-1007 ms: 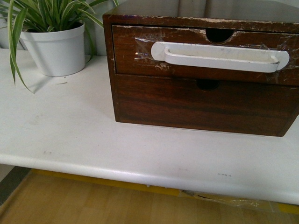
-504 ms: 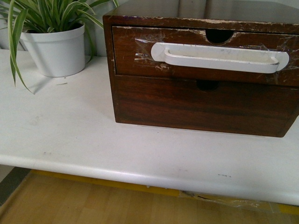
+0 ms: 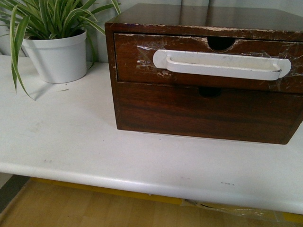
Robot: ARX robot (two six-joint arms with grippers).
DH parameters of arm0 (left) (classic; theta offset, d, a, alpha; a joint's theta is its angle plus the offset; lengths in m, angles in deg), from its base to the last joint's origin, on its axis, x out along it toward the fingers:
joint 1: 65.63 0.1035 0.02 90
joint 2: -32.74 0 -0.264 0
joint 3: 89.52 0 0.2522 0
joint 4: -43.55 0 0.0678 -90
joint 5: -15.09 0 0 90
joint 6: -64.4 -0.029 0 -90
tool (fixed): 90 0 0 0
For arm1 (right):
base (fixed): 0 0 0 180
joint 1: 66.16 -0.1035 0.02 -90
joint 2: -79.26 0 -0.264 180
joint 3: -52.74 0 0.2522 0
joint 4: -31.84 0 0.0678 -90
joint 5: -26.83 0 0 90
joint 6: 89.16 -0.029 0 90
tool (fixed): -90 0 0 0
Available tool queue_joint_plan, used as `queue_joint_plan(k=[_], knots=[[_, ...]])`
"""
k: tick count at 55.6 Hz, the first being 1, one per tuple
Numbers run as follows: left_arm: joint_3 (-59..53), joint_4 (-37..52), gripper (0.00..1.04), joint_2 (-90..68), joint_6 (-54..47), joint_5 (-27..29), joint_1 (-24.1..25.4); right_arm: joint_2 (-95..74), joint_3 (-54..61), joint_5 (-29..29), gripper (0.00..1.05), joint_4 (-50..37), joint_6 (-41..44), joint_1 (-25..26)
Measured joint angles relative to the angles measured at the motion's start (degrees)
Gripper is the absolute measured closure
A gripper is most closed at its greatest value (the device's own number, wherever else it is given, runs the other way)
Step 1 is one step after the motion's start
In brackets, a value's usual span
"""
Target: Open drawer
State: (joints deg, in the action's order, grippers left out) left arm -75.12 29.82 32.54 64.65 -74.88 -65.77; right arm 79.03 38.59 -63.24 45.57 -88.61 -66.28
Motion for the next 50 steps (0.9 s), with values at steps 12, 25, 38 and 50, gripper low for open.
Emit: queue_joint_plan(k=[12,25,38,50], knots=[[0.0,0.0,0.06,0.0,0.0,0.0,0.0,0.0,0.0,0.0,0.09,0.0,0.0,0.0],[1.2,-2.5,0.06,-3.6,2.4,15.5,-5.0,-0.2,0.0,-1.5,0.09,0.0,-0.1,0.5],[4.7,-2.5,0.06,-15.2,2.4,34.1,-14.2,-10.1,-4.2,-31.9,0.09,4.0,4.4,9.7],[12.4,-1.2,0.06,-25.4,-8.2,15.2,-9.9,-20.9,-11.7,-36.1,0.09,7.6,17.6,9.6]])
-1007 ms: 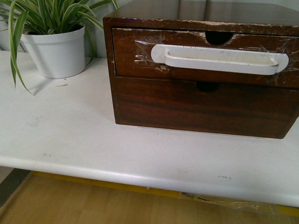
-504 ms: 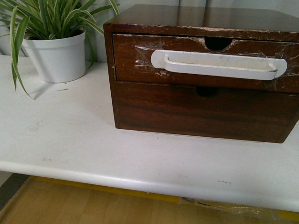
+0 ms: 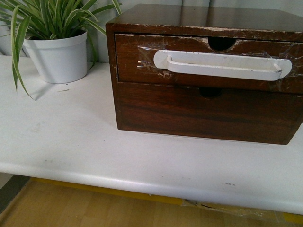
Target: Open drawer
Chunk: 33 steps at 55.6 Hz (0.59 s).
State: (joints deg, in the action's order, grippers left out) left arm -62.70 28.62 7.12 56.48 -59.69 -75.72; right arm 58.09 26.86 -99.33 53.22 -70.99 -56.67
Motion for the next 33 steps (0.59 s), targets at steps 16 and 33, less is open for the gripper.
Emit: queue_joint_plan(k=[16,33], knots=[[15.4,-8.4,0.06,-20.2,-22.9,-28.5,5.0,-16.0,-12.1,0.1,0.09,3.1,16.9,-4.9],[31.7,-22.9,0.06,-35.4,-40.5,-36.9,-0.4,-26.8,-22.1,2.7,0.09,8.7,27.8,-10.3]])
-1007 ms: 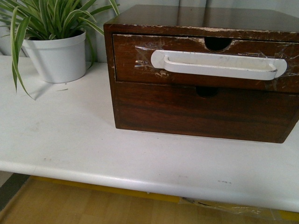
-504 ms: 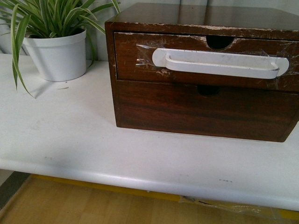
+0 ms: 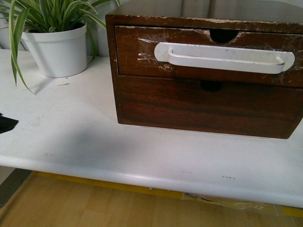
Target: Open drawer
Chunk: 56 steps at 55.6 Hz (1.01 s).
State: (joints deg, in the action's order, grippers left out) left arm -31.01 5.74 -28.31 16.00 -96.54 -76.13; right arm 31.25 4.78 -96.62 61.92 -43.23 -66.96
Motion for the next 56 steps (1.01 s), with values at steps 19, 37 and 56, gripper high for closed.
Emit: queue_joint_plan(k=[19,37,56], knots=[[15.3,-6.0,0.06,-13.4,-6.1,-2.2,-7.4,-9.8,-9.1,2.3,0.09,4.3,8.9,-2.8],[26.9,-10.8,0.06,-24.0,-8.4,-2.5,-12.9,-17.6,-15.6,3.5,0.09,10.0,15.4,-2.4],[35.1,-11.9,0.06,-33.0,-8.7,-1.9,-16.4,-24.2,-19.6,8.1,0.09,9.7,18.4,-2.8]])
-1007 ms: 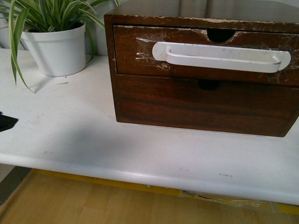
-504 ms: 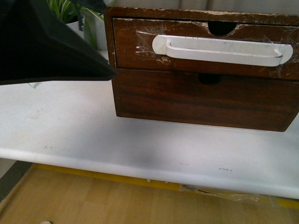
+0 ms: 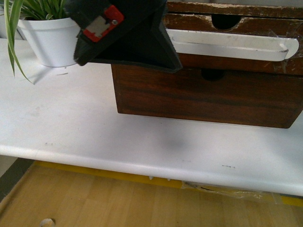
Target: Open drawer
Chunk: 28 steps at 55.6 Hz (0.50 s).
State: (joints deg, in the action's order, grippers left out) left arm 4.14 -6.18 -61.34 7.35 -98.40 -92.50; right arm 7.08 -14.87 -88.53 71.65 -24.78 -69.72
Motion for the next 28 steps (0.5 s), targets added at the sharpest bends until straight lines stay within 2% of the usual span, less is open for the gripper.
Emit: queue_joint_plan(k=[28], knots=[[5.7,-0.5,0.06,-8.1,-1.4,1.0,-1.7,-4.7,-0.8,1.8,0.09,-3.3,-0.3,-1.3]])
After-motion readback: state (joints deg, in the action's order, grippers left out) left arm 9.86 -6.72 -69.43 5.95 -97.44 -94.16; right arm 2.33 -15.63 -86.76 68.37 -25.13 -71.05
